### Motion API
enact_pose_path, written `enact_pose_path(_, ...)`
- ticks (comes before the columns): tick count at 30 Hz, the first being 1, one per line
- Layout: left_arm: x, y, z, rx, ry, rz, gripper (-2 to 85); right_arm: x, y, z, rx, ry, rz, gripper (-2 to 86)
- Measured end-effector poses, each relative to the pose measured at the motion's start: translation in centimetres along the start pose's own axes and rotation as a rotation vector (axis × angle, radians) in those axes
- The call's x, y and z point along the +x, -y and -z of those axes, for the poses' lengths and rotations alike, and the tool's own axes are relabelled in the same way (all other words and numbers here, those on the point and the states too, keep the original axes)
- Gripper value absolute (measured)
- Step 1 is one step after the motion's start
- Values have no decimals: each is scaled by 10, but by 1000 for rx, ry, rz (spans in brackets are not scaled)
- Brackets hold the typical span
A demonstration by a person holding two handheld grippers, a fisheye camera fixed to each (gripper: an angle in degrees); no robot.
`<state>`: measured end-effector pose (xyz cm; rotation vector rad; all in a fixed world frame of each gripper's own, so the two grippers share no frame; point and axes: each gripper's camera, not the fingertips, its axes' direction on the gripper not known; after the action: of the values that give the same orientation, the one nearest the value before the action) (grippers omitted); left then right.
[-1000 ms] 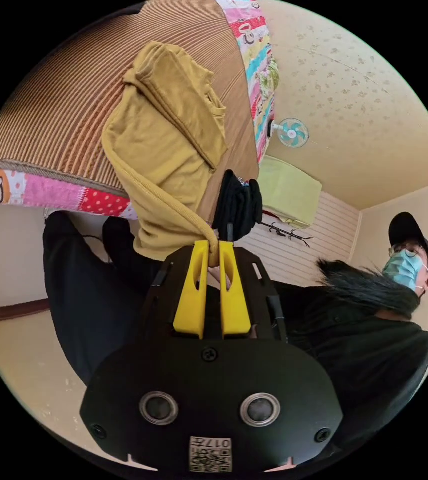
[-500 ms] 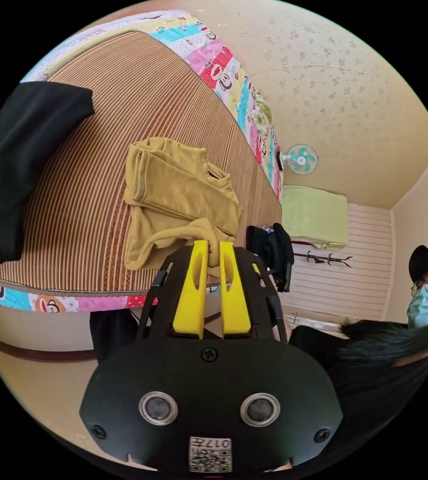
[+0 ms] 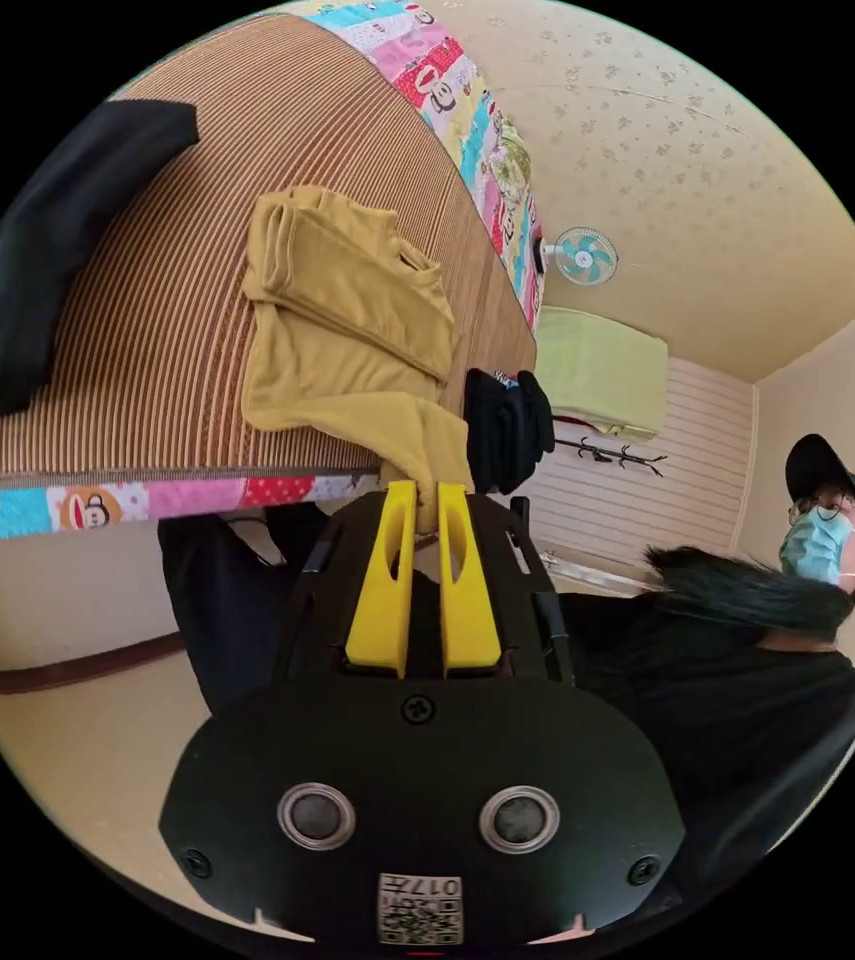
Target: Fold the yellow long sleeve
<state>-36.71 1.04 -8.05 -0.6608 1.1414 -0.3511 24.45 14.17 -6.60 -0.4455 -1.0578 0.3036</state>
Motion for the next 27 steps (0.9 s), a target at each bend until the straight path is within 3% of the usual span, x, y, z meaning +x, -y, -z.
enact_pose_path(4, -8, -57, 6, -33, -76, 124, 44, -27, -81, 53, 61, 191, -57, 25)
enact_pose_path(9, -3, -55, 21, 236, -284, 137, 43, -51, -60, 58, 163, 300, -12, 26)
enact_pose_path(11, 2, -16, 21, 254, -270, 99, 44, -51, 7, 47, 191, 268, 6, 28)
enact_pose_path(15, 29, 105, 14, 310, -65, -15, 48, -52, 141, 19, 227, 142, 26, 36)
enact_pose_path(19, 34, 183, 8, 430, 40, -73, 75, -43, 264, -11, 354, 113, -125, 66)
enact_pose_path(22, 21, 190, 7, 469, 146, 23, 108, -56, 290, -31, 395, -76, -239, 72)
enact_pose_path(27, -11, 126, -45, 394, 340, 153, 162, -124, 278, -114, 236, -563, 66, 65)
